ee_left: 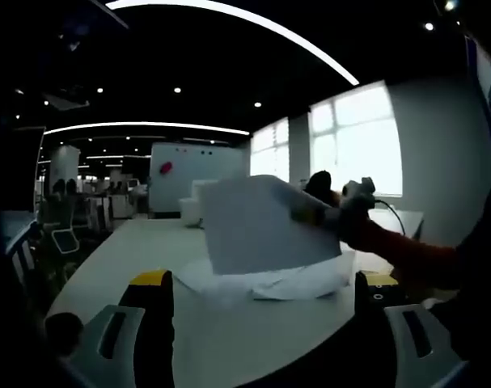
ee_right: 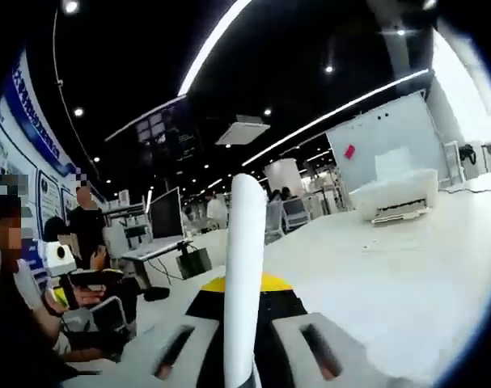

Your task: Organize the stack of printing papers by aligning and flattening the scattered papers on the table

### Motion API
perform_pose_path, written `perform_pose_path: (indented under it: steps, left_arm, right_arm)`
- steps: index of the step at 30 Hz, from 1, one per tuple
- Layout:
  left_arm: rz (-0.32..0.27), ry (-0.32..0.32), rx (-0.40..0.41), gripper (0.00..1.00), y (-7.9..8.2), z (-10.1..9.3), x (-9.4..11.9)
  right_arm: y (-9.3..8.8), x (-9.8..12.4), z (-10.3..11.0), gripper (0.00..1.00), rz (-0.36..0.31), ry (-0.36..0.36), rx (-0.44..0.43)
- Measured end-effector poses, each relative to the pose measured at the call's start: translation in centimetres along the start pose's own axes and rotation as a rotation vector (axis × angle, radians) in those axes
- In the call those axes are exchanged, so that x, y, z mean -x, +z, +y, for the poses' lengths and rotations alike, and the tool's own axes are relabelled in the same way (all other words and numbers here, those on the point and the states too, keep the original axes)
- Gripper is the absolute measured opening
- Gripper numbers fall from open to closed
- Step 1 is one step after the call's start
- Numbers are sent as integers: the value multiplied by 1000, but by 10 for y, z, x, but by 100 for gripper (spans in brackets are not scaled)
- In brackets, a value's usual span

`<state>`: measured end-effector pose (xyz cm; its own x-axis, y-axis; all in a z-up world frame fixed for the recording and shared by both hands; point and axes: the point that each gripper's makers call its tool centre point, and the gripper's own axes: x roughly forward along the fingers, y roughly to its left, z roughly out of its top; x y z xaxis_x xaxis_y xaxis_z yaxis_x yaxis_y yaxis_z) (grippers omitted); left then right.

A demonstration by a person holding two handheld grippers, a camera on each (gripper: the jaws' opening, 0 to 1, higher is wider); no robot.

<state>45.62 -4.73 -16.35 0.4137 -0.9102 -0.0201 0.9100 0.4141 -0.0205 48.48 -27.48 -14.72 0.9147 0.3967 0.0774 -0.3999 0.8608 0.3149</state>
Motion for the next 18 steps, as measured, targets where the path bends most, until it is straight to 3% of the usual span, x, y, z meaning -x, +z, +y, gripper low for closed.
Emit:
perform_pose_path:
  steps: [2,6,18]
  left_arm:
    - [0,-2,2,95,0,0,0]
    - [0,-9,5,95,-1,-2,-2]
    - [2,-9,24,95,-4,0,-4]
  right_arm:
    - [6,0,11,0,-25,84,-105]
    - [16,-1,29,0,-65,172,-211]
    - [39,4,64,0,-133,287,-301]
